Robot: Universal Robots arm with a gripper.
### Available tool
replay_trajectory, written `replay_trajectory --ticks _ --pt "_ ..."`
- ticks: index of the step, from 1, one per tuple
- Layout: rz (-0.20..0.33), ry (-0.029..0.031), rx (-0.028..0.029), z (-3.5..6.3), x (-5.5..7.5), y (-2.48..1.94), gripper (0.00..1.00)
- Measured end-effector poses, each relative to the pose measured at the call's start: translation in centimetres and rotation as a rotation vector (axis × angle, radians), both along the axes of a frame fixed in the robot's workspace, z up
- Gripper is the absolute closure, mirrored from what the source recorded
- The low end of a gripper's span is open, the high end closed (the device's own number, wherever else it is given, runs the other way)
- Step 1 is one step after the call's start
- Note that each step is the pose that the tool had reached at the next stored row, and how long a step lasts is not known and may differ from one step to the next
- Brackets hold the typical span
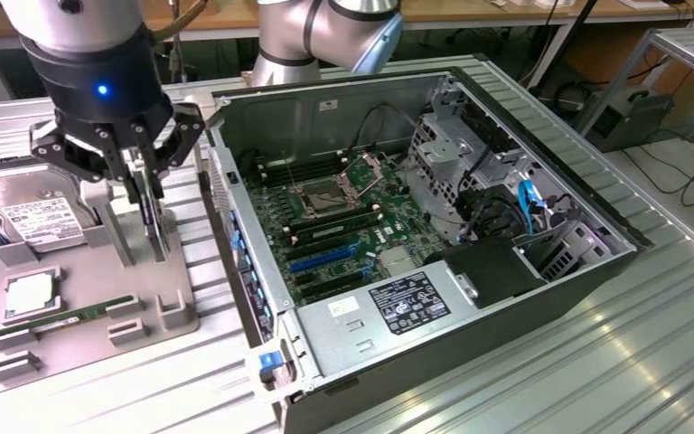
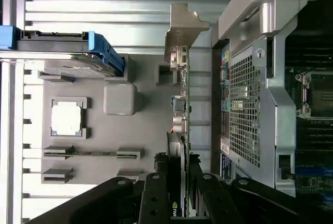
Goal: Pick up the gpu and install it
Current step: 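Pick up the gpu and move the gpu toward the slot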
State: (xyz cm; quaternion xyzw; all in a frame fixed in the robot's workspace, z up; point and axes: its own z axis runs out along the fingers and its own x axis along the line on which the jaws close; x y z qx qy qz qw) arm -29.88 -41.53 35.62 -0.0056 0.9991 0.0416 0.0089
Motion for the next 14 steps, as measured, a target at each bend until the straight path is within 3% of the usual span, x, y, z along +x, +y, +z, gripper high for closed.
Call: replay_trajectory --ticks 1,2,9,14 --pt "0.0 0.0002 0.0011 1.35 0.4 -0.37 0.74" --pt "0.0 0.0004 0.0015 1.92 0.6 -0.56 0.74" --pt "0.0 0.0032 0.0033 5.08 2.7 -1.7 0.74" --pt "0.0 0.0066 0.0087 7.39 5.3 -2.35 0.74"
